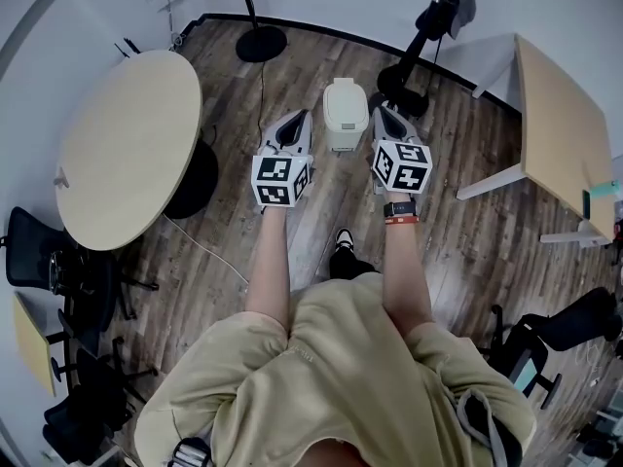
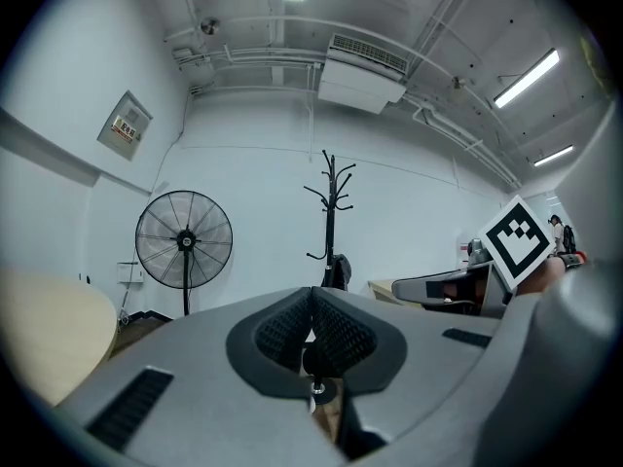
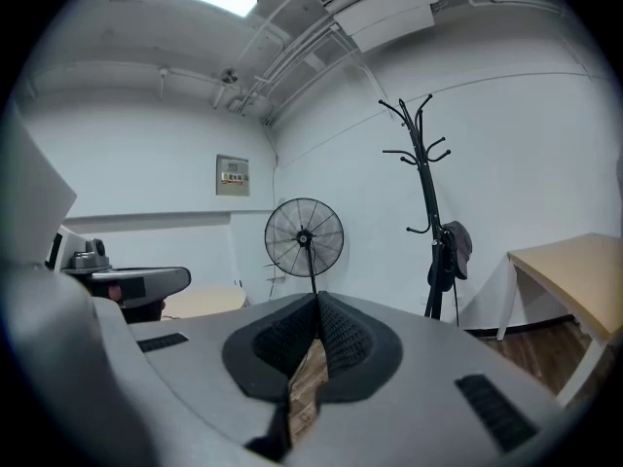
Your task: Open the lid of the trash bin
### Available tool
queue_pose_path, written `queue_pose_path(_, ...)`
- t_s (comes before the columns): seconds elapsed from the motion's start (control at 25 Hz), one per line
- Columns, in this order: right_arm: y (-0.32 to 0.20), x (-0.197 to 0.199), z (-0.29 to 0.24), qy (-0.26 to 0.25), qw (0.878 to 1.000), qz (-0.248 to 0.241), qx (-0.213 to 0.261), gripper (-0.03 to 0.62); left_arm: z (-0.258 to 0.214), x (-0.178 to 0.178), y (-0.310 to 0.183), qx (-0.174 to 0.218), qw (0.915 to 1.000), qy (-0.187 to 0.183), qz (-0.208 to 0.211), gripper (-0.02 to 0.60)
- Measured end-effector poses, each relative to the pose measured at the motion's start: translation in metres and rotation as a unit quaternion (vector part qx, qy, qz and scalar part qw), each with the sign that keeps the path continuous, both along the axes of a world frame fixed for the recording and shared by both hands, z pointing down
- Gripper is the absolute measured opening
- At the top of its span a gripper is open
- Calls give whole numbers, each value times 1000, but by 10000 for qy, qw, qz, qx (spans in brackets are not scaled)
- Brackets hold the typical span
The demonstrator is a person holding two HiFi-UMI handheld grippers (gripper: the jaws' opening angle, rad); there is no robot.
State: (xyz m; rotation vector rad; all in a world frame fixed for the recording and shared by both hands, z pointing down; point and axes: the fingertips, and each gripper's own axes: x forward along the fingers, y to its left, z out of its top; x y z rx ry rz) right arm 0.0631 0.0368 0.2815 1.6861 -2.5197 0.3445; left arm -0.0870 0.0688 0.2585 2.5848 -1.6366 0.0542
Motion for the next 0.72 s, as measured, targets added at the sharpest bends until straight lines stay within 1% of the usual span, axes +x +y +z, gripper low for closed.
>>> queue_pose_path(0.16, -26, 5, -1, -79, 9998, -180, -55, 3, -5, 7, -28, 0, 10000, 13, -86, 25)
queue_pose_path(0.48, -76, 23, 0, -81, 9992, -386, -32, 3, -5, 37, -81, 14, 9999, 24, -148, 25)
queue_pose_path(0.6, -97, 38, 2, -166, 9990, -408, -28, 3, -2, 48, -102, 36, 9997, 34, -251, 25)
queue_pose_path(0.72, -114, 48, 5, -237, 9988, -432, -26, 3, -4, 52, -118, 116, 9992, 81, -381, 25)
